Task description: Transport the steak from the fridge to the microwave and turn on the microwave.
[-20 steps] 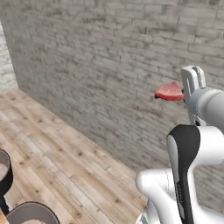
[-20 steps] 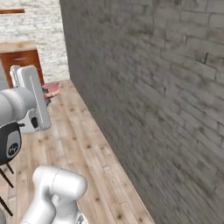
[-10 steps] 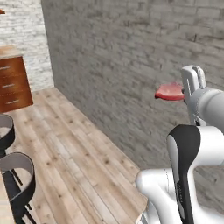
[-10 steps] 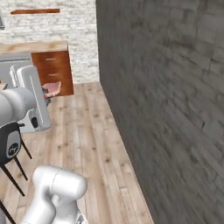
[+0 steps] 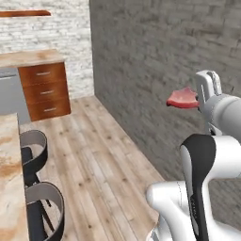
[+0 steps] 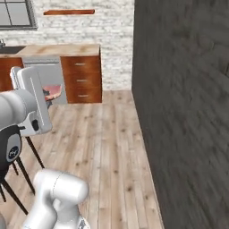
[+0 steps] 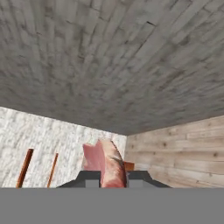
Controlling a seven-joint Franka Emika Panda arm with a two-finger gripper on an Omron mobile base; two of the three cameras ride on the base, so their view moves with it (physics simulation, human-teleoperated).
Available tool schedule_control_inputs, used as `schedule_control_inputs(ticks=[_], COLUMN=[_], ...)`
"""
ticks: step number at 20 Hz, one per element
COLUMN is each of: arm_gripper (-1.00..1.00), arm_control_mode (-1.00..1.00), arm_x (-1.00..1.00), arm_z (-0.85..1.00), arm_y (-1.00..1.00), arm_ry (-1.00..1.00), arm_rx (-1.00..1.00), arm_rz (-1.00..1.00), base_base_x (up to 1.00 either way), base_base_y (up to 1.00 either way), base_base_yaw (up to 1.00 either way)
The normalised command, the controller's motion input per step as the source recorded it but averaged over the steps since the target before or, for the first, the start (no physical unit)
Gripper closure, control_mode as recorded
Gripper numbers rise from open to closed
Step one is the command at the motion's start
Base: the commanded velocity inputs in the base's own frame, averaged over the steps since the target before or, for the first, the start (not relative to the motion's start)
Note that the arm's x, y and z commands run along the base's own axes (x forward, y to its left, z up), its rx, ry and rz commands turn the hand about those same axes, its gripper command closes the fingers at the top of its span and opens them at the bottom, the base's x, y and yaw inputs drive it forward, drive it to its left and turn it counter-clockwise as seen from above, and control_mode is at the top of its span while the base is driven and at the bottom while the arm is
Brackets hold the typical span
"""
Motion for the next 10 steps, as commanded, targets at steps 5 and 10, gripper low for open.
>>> schedule_control_inputs(ticks=[5,10], arm_gripper=[1.00,1.00], arm_control_mode=[1.00,1.00], arm_x=[0.00,0.00], arm_z=[0.00,0.00], arm_y=[0.00,0.00], arm_ry=[0.00,0.00], arm_rx=[0.00,0.00], arm_rz=[0.00,0.00], base_base_x=[0.94,0.95], base_base_y=[0.00,-0.02], base_base_yaw=[0.32,0.29])
